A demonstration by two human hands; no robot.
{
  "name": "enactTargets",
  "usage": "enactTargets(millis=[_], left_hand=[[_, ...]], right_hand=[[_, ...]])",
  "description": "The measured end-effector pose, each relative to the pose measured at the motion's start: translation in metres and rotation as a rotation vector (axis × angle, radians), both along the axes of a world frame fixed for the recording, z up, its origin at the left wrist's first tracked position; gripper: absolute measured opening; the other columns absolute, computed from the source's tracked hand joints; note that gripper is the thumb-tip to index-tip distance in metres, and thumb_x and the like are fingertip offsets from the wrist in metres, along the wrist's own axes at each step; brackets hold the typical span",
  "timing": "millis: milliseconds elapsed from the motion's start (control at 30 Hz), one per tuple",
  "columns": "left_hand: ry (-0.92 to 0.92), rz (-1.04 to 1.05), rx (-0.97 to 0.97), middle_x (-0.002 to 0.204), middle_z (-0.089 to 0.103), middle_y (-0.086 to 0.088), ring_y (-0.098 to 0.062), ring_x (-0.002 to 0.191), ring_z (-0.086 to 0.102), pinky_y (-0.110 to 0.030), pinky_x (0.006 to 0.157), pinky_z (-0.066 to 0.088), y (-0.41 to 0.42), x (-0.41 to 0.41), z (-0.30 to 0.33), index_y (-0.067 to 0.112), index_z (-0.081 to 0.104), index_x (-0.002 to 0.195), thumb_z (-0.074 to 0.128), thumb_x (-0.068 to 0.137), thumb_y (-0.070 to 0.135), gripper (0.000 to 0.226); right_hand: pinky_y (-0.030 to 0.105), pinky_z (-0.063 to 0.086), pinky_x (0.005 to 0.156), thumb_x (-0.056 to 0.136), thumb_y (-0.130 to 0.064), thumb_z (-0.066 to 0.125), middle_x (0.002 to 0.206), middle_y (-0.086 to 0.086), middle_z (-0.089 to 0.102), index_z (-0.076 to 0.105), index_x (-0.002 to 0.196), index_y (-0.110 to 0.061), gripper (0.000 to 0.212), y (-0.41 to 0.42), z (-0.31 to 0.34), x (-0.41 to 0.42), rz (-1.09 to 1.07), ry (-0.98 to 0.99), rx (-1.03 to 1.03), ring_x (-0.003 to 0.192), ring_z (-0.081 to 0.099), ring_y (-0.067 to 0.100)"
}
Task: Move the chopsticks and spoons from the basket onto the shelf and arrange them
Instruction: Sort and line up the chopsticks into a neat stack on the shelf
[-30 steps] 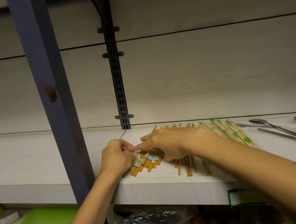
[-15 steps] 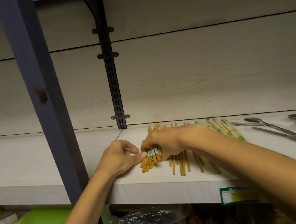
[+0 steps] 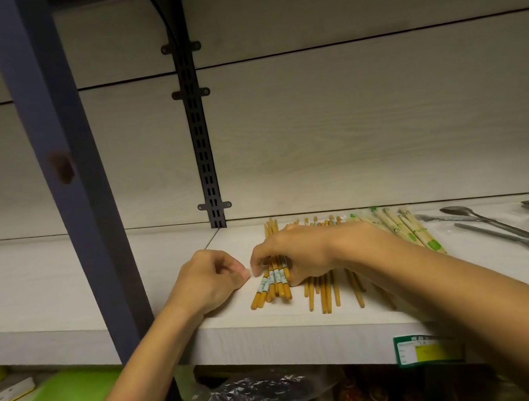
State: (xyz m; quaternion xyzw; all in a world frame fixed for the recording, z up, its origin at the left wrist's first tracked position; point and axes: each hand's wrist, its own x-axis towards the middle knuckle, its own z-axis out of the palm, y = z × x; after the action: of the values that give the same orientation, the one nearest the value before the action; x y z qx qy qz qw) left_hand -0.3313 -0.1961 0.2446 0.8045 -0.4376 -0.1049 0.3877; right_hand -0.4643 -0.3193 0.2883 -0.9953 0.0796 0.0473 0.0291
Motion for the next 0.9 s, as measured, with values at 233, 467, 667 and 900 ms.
enactTargets(millis=[233,467,667,900], left_hand=[[-0.009,0.003,0.004,0.082,0.067,0.005,-0.008,0.078,0.059,-0.016,0.066,0.042,0.000,0.001,-0.001,0.020,0.070,0.083,0.066,0.088,0.013,0.010],[-0.011,0.001,0.000,0.082,0.067,0.005,-0.009,0.079,0.059,-0.015,0.066,0.042,0.001,0.000,0.000,0.019,0.071,0.085,0.067,0.087,0.012,0.008],[0.007,0.004,0.000,0.084,0.069,0.003,-0.011,0.082,0.061,-0.019,0.075,0.045,0.001,0.000,0.000,0.019,0.072,0.084,0.067,0.087,0.011,0.010],[0.031,0.004,-0.001,0.086,0.070,0.002,-0.012,0.085,0.062,-0.021,0.077,0.047,0.001,0.000,0.000,0.018,0.072,0.086,0.065,0.087,0.008,0.011]], right_hand=[[0.032,0.034,0.100,0.096,-0.009,0.049,0.130,0.003,0.044,0.051,0.136,-0.034,0.047,-0.006,-0.005,-0.009,0.003,-0.028,-0.050,0.120,0.039,0.022],[0.038,0.037,0.099,0.093,0.000,0.047,0.128,0.001,0.045,0.050,0.113,-0.029,0.035,-0.005,-0.006,-0.015,0.002,-0.053,-0.016,0.115,0.040,0.021],[0.036,0.039,0.092,0.089,0.007,0.045,0.119,0.002,0.054,0.054,0.119,-0.023,0.044,-0.009,-0.016,-0.019,0.019,-0.143,0.014,0.110,0.045,0.021],[0.037,0.040,0.099,0.092,-0.001,0.055,0.119,-0.001,0.053,0.064,0.116,-0.025,0.035,-0.013,-0.029,-0.018,0.051,-0.271,-0.003,0.114,0.047,0.018]])
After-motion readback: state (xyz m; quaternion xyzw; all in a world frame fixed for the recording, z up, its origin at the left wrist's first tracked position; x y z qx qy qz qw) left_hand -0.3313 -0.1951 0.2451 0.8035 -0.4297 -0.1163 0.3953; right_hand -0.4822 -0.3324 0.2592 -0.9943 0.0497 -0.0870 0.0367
